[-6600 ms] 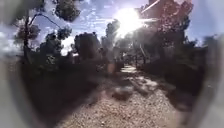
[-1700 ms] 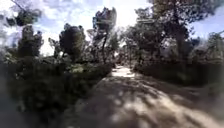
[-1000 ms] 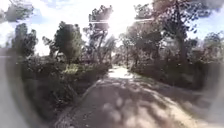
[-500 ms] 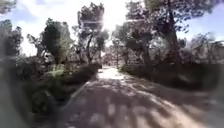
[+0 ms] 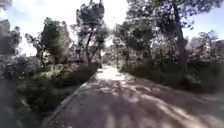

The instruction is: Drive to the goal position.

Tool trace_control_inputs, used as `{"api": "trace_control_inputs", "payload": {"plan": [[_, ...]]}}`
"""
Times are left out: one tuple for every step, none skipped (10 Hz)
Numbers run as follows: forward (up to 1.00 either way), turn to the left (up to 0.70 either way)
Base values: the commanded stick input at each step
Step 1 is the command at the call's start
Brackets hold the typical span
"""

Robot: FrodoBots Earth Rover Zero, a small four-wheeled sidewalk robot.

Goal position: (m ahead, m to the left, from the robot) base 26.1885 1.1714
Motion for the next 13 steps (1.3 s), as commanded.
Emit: {"api": "trace_control_inputs", "payload": {"plan": [[0.70, 0.00], [0.70, 0.00], [0.70, 0.00], [0.70, 0.00], [0.70, 0.00], [0.70, 0.00], [0.70, 0.00], [0.70, 0.00], [0.70, 0.00], [0.70, 0.00], [0.70, 0.00], [0.70, 0.00], [0.70, 0.00]]}}
